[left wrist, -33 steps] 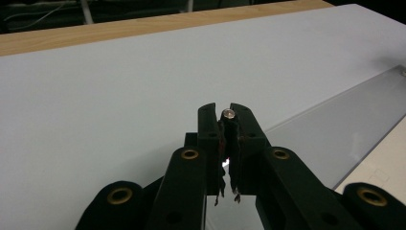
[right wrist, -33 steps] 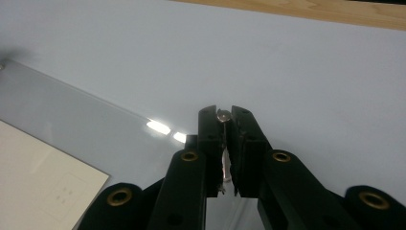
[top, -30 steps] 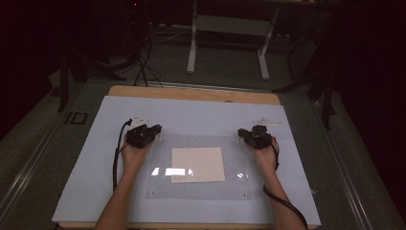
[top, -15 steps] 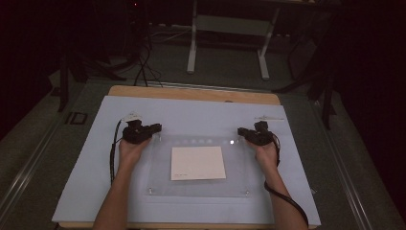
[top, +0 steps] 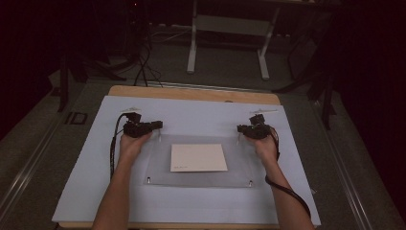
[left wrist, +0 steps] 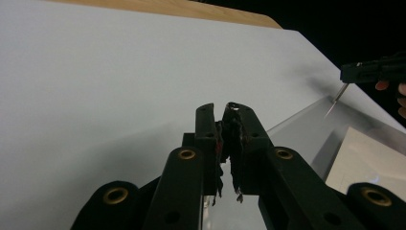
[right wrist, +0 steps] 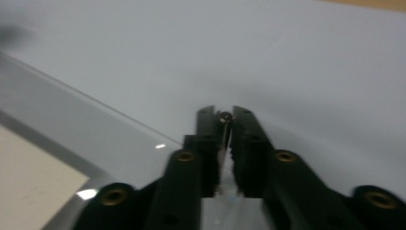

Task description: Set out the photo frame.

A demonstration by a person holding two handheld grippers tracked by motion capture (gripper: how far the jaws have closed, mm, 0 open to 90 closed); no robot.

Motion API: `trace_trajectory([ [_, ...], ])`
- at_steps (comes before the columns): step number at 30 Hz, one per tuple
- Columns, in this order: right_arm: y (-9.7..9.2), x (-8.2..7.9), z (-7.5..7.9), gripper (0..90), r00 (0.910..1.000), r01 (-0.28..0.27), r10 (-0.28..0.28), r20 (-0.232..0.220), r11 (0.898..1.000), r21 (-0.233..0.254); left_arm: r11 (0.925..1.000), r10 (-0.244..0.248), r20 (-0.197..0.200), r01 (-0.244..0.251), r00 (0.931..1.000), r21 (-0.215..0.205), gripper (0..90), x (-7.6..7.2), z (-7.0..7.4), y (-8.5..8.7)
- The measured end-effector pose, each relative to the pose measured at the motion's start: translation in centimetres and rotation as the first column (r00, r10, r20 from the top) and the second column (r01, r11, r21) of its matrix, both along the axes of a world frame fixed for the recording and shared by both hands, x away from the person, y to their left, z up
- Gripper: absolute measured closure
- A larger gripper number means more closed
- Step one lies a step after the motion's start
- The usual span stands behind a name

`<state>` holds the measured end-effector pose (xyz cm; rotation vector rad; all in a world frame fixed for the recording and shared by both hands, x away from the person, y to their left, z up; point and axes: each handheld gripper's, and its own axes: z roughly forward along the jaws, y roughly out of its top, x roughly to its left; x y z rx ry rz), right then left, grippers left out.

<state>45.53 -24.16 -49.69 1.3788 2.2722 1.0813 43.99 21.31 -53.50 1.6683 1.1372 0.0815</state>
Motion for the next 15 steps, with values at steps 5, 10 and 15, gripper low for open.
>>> trace_trajectory([
  [5, 0.2, -0.9, 1.7, 65.9, 0.9994, -0.003, 0.003, 0.035, 1.000, 0.012, 0.9999, 0.012, -0.013, -0.012, 0.9998, 0.005, 82.9, 0.2, 0.1, -0.2],
  [10, 0.6, -2.4, 3.4, 63.7, 0.9965, -0.050, 0.048, 0.068, 0.999, 0.020, 0.9995, 0.031, -0.022, -0.031, 0.9993, 0.007, 83.0, 0.3, 0.1, -0.4],
  [15, 1.3, -4.8, 5.1, 66.7, 0.9884, -0.131, 0.127, 0.084, 0.990, 0.044, 0.9990, 0.041, -0.019, -0.041, 0.9990, 0.017, 83.5, 0.3, 0.2, -0.5],
])
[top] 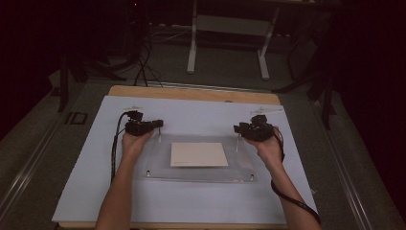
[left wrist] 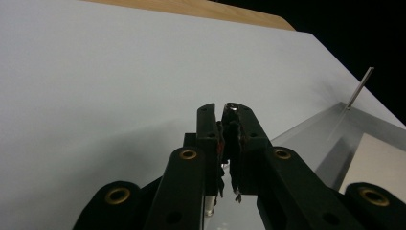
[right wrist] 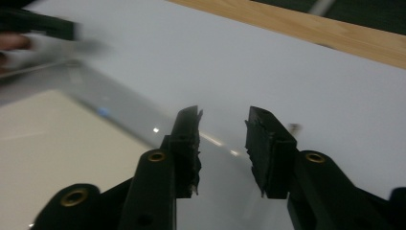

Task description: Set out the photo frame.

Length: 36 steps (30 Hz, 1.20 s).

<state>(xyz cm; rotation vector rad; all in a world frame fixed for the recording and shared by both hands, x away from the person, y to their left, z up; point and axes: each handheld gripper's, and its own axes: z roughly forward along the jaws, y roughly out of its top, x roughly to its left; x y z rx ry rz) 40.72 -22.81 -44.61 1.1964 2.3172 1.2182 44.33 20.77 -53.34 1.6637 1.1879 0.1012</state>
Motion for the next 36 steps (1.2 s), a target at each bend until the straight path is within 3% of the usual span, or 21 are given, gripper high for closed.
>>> trace_trajectory([
  [9, 1.0, -4.3, 1.9, 70.1, 0.9915, -0.126, 0.126, 0.033, 0.992, 0.017, 1.0000, 0.008, -0.007, -0.008, 0.9999, 0.005, 83.5, 0.1, 0.1, -0.1],
  [10, 1.3, -5.5, 2.5, 72.4, 0.9861, -0.161, 0.160, 0.046, 0.987, 0.009, 0.9999, 0.009, -0.009, -0.009, 0.9999, 0.005, 83.5, 0.1, 0.1, -0.2],
  [11, 1.3, -5.5, 2.5, 72.4, 0.9861, -0.161, 0.160, 0.046, 0.987, 0.009, 0.9999, 0.009, -0.009, -0.009, 0.9999, 0.005, 83.5, 0.1, 0.1, -0.2],
  [12, 1.7, -6.8, 3.0, 80.3, 0.9788, -0.195, 0.194, 0.065, 0.981, 0.008, 0.9999, 0.011, -0.009, -0.011, 0.9999, 0.003, 83.5, 0.1, 0.0, -0.2],
  [14, 1.9, -7.6, 3.3, 89.0, 0.9736, -0.215, 0.214, 0.079, 0.977, 0.003, 0.9999, 0.013, -0.011, -0.013, 0.9999, 0.001, 83.5, 0.1, 0.0, -0.2],
  [17, 2.4, -9.2, 3.6, 90.0, 0.9630, -0.251, 0.249, 0.103, 0.968, 0.008, 0.9999, 0.016, -0.016, -0.016, 0.9997, -0.002, 83.5, 0.2, 0.0, -0.2],
  [23, 3.3, -11.0, 3.8, 90.0, 0.9533, -0.284, 0.280, 0.112, 0.959, 0.018, 0.9998, 0.017, -0.025, -0.017, 0.9995, 0.006, 83.5, 0.3, 0.1, -0.2],
  [33, 4.7, -14.2, 3.0, 90.0, 0.9219, -0.378, 0.374, 0.101, 0.926, 0.019, 0.9992, 0.039, -0.035, -0.039, 0.9986, 0.001, 83.6, 0.4, 0.1, -0.4],
  [36, 5.1, -14.9, 2.4, 90.0, 0.9181, -0.389, 0.386, 0.089, 0.921, 0.018, 0.9992, 0.041, -0.037, -0.041, 0.9985, -0.001, 83.5, 0.4, 0.1, -0.4],
])
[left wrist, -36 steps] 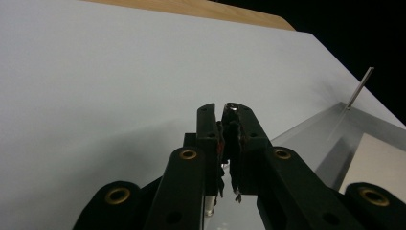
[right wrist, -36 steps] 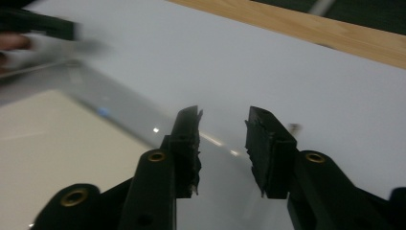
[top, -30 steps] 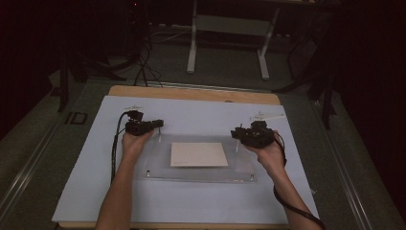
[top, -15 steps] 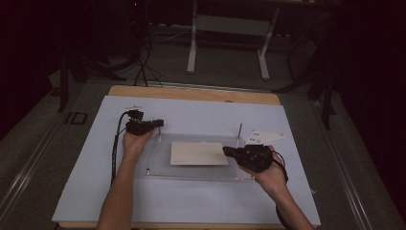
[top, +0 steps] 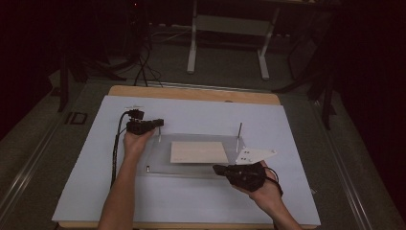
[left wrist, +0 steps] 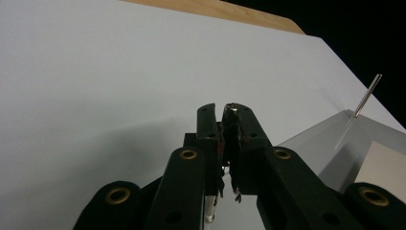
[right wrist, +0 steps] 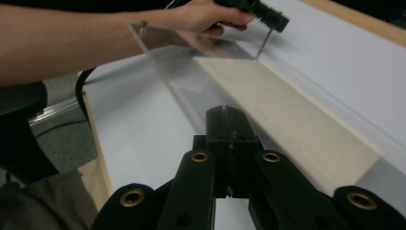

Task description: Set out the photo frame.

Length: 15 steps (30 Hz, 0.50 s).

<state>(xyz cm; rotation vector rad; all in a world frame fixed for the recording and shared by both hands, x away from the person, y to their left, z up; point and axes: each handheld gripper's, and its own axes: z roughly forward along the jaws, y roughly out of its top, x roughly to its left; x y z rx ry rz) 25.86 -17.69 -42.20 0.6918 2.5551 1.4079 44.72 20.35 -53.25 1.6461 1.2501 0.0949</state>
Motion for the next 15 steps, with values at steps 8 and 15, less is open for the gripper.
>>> trace_trajectory([
  [8, 1.1, -2.2, -3.1, 90.0, 0.9996, 0.026, -0.026, -0.005, 0.999, -0.028, 0.9999, -0.010, -0.005, 0.010, 0.9999, 0.007, 83.4, 0.1, 0.1, 0.0],
  [15, 1.7, -1.7, -5.0, 90.0, 0.9941, 0.108, -0.108, -0.002, 0.993, -0.050, 0.9999, -0.009, -0.011, 0.009, 0.9999, 0.006, 83.2, 0.2, 0.1, 0.0],
])
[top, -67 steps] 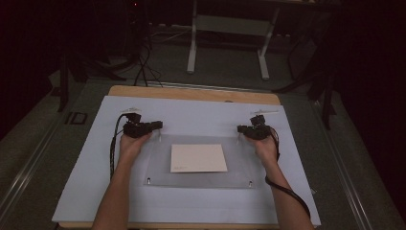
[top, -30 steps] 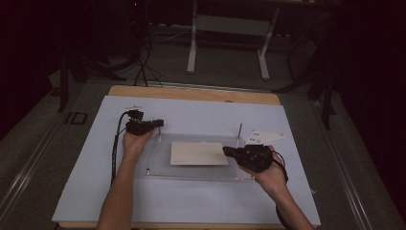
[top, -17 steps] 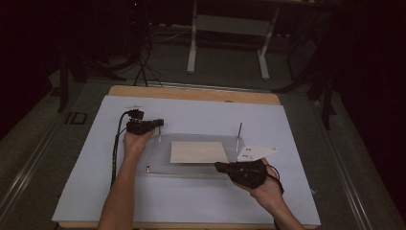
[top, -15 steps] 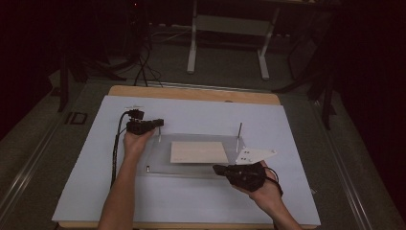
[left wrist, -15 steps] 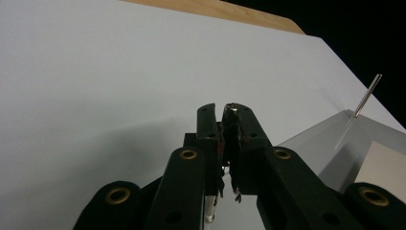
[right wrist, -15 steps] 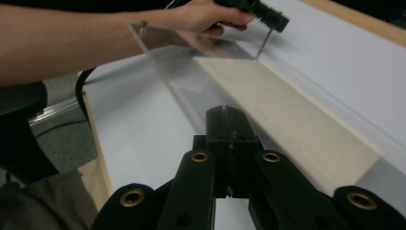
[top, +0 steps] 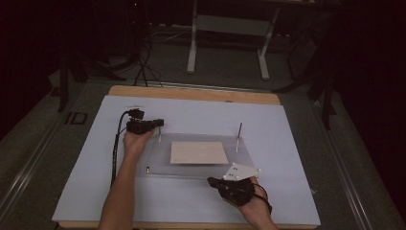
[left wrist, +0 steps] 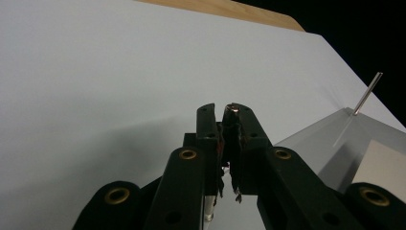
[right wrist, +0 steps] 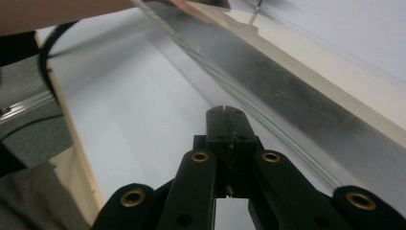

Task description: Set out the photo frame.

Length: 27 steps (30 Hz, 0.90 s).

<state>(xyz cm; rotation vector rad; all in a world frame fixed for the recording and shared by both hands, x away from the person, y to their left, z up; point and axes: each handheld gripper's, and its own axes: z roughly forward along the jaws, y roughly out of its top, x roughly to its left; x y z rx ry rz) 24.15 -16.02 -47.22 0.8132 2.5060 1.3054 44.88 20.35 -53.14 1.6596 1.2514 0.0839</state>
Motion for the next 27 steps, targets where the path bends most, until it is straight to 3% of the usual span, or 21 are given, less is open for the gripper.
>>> trace_trajectory([
  [7, 0.23, 0.06, -0.22, 90.0, 0.9962, 0.079, -0.081, 0.033, 0.995, 0.056, 0.9999, 0.001, -0.005, -0.001, 1.0000, -0.016, 82.8, 0.04, -0.13, 0.08],
  [15, 0.33, 0.20, -0.33, 90.0, 0.9965, 0.076, -0.079, 0.027, 0.994, 0.077, 0.9999, 0.010, -0.002, -0.010, 0.9999, 0.006, 77.3, -0.08, 0.08, 0.08],
  [19, 0.37, 0.21, -0.31, 90.0, 0.9961, 0.083, -0.085, 0.024, 0.993, 0.087, 0.9991, 0.004, 0.013, -0.005, 0.9999, 0.042, 74.4, -0.25, 0.36, 0.12],
  [27, 0.70, 0.18, 0.20, 90.0, 0.9969, 0.066, -0.070, 0.036, 0.993, 0.099, 0.9987, -0.001, 0.024, 0.000, 0.9997, 0.050, 67.3, -0.69, 0.58, 0.26],
])
